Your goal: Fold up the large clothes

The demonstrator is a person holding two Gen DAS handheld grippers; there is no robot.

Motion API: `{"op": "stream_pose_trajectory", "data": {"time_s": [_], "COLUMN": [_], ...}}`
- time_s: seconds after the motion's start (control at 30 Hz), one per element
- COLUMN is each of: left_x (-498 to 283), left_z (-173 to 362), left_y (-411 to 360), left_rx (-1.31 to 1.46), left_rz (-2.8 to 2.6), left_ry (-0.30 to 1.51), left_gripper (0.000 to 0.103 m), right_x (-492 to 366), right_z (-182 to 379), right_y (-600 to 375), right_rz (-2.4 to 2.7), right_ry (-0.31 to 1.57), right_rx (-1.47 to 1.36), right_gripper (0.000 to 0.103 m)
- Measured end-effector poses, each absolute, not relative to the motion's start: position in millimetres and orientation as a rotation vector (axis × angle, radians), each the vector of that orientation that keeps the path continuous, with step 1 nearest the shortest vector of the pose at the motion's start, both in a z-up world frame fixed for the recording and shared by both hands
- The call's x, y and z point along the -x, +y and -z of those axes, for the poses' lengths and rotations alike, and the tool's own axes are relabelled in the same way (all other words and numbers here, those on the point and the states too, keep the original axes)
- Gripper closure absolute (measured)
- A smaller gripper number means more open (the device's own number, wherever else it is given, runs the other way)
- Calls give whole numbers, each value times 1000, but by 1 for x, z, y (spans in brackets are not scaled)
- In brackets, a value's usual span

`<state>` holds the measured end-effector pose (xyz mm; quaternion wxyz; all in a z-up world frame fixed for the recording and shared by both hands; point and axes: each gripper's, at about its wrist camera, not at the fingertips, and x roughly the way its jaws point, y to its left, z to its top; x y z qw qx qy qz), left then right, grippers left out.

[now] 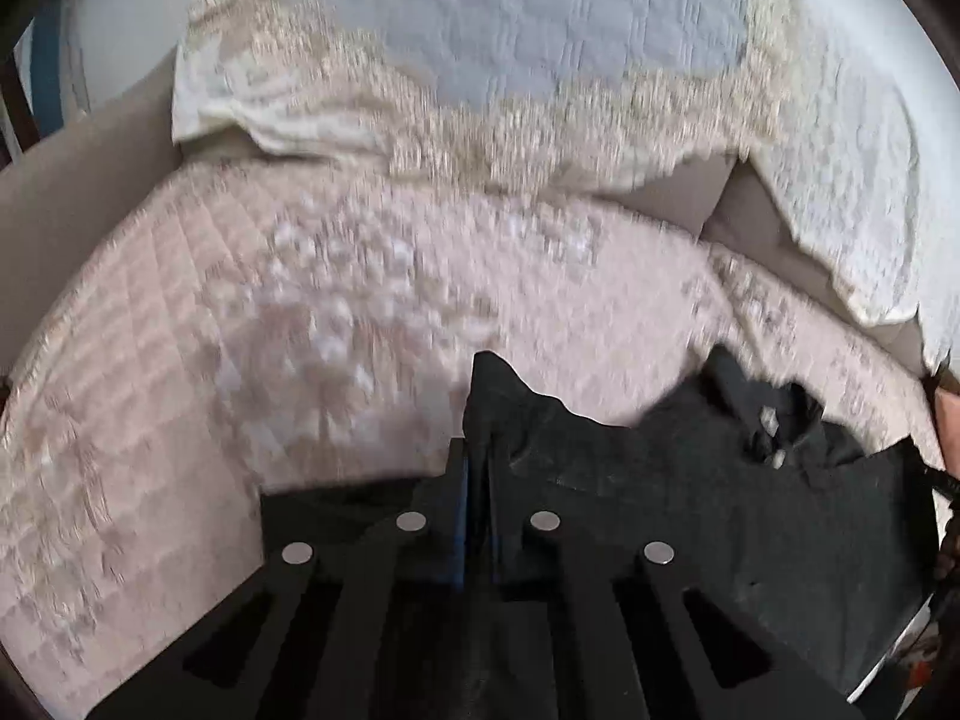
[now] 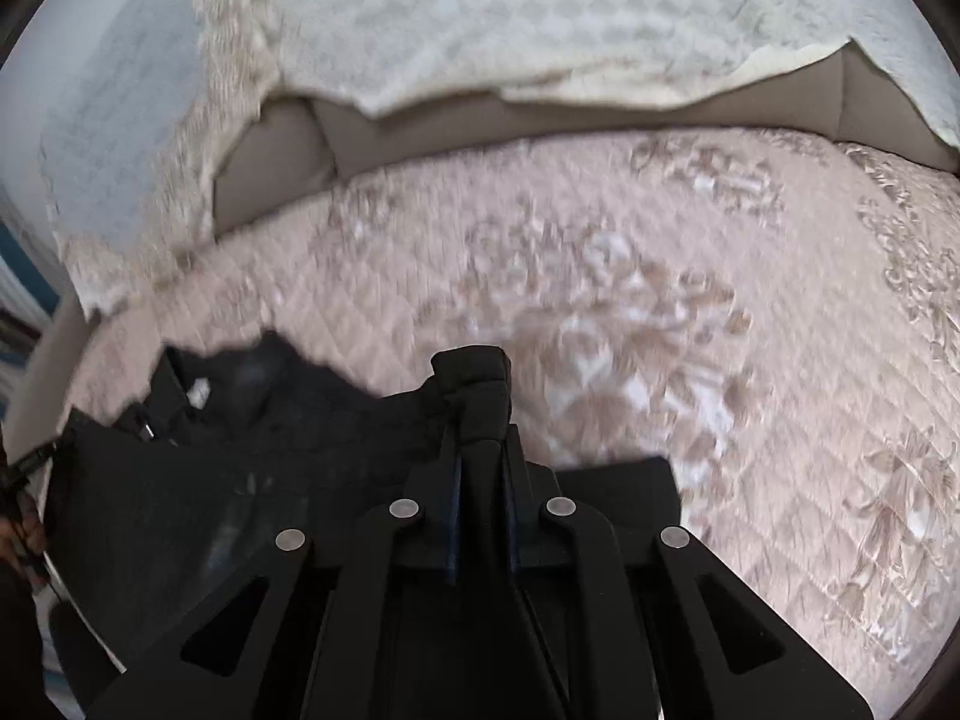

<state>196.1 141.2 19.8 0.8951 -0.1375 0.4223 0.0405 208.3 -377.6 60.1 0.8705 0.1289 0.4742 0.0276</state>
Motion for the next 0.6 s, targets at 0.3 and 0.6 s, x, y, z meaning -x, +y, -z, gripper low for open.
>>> {"op": "stream_pose_trajectory", "data": {"time_s": [0.3, 0.6], "left_x": [-227, -213], "left_z": [24, 4], "left_y": [141, 142], "left_rx": [253, 247], "left_rz": [-163, -191], "left_ry": [909, 901], "left_gripper": [97, 88], "right_x": [-231, -197], "right_z": [-15, -59], "right_y": [-379, -380], "right_rz": [3, 36], "right_ry": [1052, 990], "right_rx": [-244, -236], "right_gripper": [87, 75]}}
